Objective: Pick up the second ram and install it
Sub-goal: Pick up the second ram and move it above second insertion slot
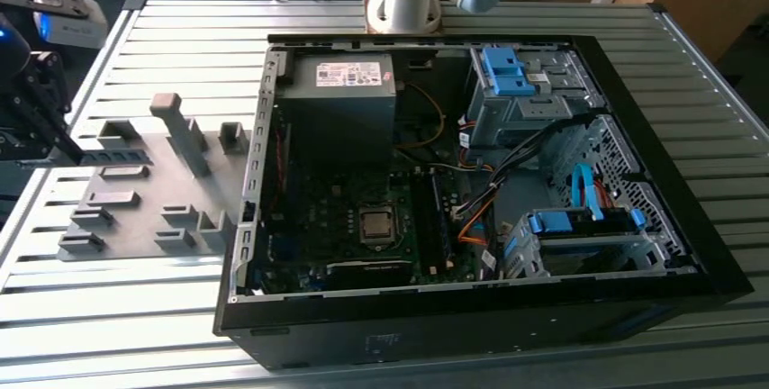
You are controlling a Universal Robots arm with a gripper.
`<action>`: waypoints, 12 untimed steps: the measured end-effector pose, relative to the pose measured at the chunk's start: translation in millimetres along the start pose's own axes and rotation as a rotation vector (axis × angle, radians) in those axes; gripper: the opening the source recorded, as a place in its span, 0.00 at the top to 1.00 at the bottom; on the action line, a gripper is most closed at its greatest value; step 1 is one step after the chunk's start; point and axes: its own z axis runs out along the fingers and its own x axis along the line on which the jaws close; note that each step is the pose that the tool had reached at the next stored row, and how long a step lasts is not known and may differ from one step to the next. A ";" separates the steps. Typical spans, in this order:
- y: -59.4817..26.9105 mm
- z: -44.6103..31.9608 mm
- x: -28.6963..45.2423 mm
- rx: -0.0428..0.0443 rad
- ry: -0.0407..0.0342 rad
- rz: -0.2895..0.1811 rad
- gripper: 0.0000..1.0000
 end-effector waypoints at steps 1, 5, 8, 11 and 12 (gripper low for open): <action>0.0 -0.9 0.0 0.0000 0.0000 0.000 0.86; 0.1 -4.3 -0.1 0.0000 0.0000 0.000 0.86; 0.2 -6.9 -0.2 0.0000 0.0000 0.000 0.86; 0.2 -9.6 -0.2 -0.0001 0.0001 0.000 0.86; 0.2 -10.4 -0.3 -0.0001 0.0000 0.000 0.86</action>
